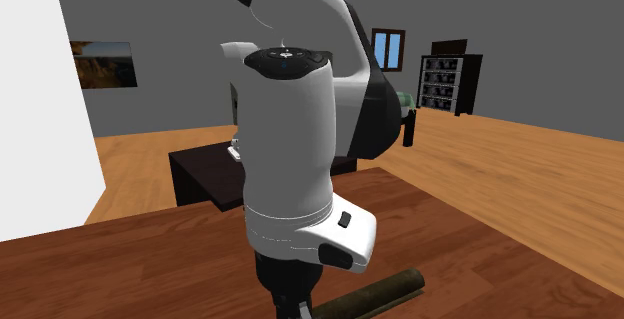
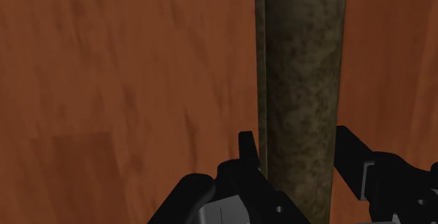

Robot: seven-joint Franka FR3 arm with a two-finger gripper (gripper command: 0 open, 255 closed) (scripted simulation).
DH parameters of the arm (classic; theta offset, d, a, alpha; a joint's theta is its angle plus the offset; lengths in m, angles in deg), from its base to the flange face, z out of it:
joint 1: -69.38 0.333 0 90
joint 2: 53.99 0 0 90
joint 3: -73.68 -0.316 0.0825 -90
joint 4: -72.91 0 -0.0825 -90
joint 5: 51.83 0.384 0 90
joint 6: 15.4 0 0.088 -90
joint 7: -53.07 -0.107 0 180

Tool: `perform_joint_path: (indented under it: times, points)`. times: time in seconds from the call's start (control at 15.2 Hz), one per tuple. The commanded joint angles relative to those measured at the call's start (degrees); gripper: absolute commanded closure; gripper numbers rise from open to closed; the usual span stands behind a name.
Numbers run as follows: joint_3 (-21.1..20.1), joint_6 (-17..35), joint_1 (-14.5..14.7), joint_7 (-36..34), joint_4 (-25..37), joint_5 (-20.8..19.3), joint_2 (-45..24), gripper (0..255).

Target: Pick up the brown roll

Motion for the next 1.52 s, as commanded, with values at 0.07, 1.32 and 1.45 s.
perform_joint_path:
  times: [0.07,1.32,1.45]
  points:
    - [-0.04,0.04,-0.05,0.01,0.11,0.03,-0.16,255]
    - [2.21,-5.41,1.55,-1.03,-1.49,-2.26,6.93,255]
    - [2.53,-6.34,1.76,-1.22,-1.48,-2.63,7.89,255]
